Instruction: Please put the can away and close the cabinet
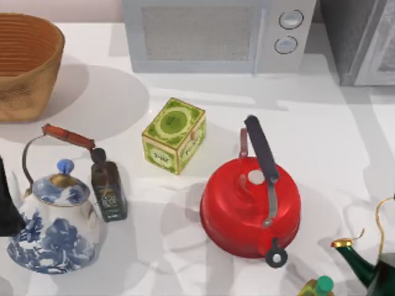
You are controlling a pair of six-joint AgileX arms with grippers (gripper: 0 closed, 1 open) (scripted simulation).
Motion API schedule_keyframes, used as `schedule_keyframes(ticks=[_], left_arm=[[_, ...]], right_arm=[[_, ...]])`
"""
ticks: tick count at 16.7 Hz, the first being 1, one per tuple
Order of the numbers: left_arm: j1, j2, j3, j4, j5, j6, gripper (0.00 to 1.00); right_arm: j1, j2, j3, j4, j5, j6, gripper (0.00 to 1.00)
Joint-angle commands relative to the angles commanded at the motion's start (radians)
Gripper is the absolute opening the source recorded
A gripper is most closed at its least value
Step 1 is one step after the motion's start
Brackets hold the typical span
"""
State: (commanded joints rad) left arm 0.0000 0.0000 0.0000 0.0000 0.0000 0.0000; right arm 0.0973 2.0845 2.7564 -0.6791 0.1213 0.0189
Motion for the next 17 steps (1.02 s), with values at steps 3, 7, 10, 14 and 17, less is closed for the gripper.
schedule_keyframes(ticks=[3, 7, 10, 14, 17], left_arm=[[0.0, 0.0, 0.0, 0.0, 0.0, 0.0, 1.0], [0.0, 0.0, 0.0, 0.0, 0.0, 0.0, 1.0], [0.0, 0.0, 0.0, 0.0, 0.0, 0.0, 1.0], [0.0, 0.0, 0.0, 0.0, 0.0, 0.0, 1.0], [0.0, 0.0, 0.0, 0.0, 0.0, 0.0, 1.0]], right_arm=[[0.002, 0.0, 0.0, 0.0, 0.0, 0.0, 1.0], [-0.001, -0.039, -0.056, 0.022, -0.005, -0.001, 1.0], [-0.008, -0.145, -0.2, 0.069, -0.013, 0.0, 1.0], [-0.02, -0.409, -0.533, 0.148, -0.027, -0.002, 1.0], [-0.029, -0.673, -0.88, 0.217, -0.04, -0.003, 1.0]])
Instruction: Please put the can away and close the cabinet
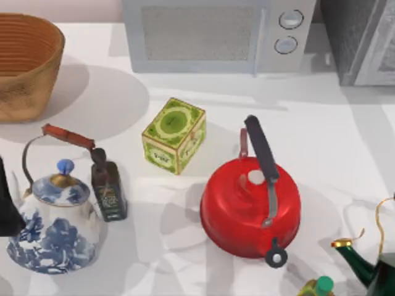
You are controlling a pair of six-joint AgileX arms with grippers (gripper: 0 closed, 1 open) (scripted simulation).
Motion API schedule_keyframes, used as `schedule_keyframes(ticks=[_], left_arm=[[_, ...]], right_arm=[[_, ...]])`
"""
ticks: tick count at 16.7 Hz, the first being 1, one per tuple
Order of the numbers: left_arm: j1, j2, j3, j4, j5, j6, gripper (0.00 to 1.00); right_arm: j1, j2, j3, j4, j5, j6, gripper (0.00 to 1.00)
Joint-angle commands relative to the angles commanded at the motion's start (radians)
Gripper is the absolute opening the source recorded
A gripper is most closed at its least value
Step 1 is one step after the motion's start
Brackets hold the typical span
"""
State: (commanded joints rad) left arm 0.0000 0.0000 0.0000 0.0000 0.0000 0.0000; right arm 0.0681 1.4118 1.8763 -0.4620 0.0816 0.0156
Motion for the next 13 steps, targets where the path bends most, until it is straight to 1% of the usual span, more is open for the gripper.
schedule_keyframes(ticks=[8, 11, 13], left_arm=[[0.0, 0.0, 0.0, 0.0, 0.0, 0.0, 1.0], [0.0, 0.0, 0.0, 0.0, 0.0, 0.0, 1.0], [0.0, 0.0, 0.0, 0.0, 0.0, 0.0, 1.0]], right_arm=[[-0.034, -0.75, -1.112, 0.218, -0.038, -0.008, 1.0], [-0.048, -1.008, -1.441, 0.304, -0.051, -0.012, 1.0], [-0.057, -1.162, -1.611, 0.357, -0.06, -0.013, 1.0]])
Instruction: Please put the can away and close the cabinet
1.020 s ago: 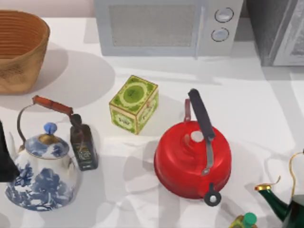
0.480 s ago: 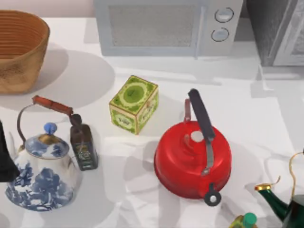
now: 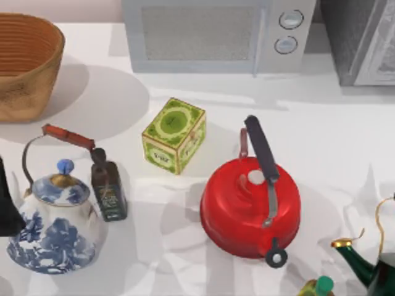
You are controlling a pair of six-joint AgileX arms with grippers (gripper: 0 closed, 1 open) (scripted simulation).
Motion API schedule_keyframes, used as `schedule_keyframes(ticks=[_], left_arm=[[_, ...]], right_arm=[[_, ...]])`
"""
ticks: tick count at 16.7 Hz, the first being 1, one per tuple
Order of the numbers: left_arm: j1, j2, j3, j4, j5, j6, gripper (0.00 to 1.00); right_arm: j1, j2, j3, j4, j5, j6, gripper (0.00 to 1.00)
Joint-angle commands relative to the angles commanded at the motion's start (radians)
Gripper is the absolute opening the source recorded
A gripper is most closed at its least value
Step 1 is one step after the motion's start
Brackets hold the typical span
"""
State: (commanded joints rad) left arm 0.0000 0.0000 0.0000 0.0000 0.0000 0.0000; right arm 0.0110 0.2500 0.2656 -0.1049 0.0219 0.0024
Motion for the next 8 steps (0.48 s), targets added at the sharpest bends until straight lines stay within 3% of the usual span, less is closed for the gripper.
schedule_keyframes(ticks=[4, 8], left_arm=[[0.0, 0.0, 0.0, 0.0, 0.0, 0.0, 1.0], [0.0, 0.0, 0.0, 0.0, 0.0, 0.0, 1.0]], right_arm=[[-0.011, -0.203, -0.216, 0.081, -0.016, -0.003, 1.0], [-0.011, -0.25, -0.266, 0.105, -0.022, -0.002, 1.0]])
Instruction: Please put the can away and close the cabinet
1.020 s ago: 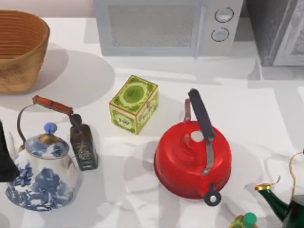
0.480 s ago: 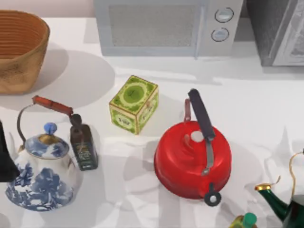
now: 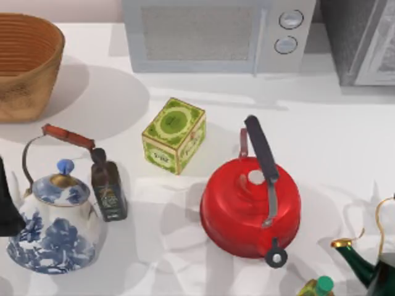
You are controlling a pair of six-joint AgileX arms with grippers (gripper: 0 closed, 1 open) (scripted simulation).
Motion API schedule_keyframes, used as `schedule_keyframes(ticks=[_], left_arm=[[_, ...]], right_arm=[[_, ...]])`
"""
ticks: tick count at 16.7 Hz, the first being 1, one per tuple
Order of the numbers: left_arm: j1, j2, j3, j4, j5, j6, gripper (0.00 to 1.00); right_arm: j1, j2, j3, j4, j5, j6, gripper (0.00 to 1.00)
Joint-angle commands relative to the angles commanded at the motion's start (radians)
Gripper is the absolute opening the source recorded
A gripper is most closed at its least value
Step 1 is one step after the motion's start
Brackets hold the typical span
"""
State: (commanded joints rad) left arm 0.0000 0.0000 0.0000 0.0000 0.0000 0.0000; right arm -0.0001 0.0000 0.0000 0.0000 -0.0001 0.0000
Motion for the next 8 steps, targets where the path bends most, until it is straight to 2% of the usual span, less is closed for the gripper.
schedule_keyframes(ticks=[5, 8], left_arm=[[0.0, 0.0, 0.0, 0.0, 0.0, 0.0, 1.0], [0.0, 0.0, 0.0, 0.0, 0.0, 0.0, 1.0]], right_arm=[[-0.008, 0.017, 0.007, 0.01, -0.009, 0.001, 1.0], [-0.092, 0.113, 0.053, 0.102, -0.092, 0.005, 1.0]])
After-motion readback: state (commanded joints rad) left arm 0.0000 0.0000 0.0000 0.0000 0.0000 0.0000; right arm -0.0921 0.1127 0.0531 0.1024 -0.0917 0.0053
